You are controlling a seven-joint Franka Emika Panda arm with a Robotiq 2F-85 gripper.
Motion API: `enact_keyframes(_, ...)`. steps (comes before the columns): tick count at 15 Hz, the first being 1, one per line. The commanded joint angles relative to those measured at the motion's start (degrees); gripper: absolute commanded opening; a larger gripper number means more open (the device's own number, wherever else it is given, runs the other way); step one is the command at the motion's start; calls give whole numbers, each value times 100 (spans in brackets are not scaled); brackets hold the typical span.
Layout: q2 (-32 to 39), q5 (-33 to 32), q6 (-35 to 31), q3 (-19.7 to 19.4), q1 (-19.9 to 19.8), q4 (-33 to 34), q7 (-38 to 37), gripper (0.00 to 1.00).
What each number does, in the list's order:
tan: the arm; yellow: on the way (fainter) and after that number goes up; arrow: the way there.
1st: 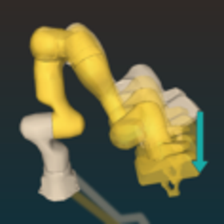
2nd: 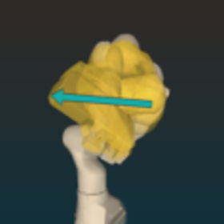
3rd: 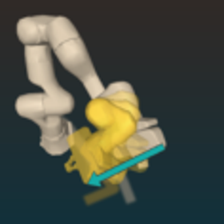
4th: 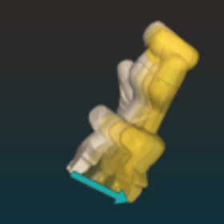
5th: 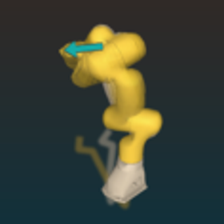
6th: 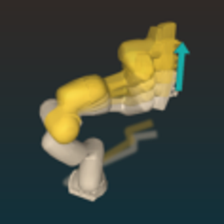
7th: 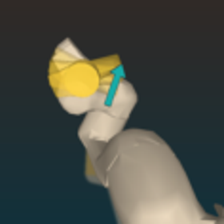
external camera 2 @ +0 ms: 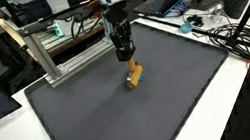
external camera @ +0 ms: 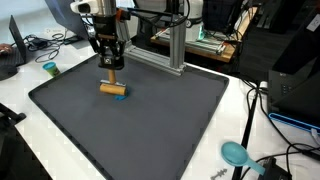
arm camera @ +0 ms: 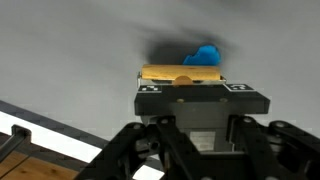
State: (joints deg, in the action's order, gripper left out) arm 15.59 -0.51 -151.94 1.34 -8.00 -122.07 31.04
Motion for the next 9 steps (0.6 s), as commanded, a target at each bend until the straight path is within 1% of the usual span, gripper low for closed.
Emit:
enact_keyframes(1, 56, -365, 219, -145, 39, -116, -154, 22)
enact_keyframes(9, -18, -716, 605, -212, 85, -95, -270, 22)
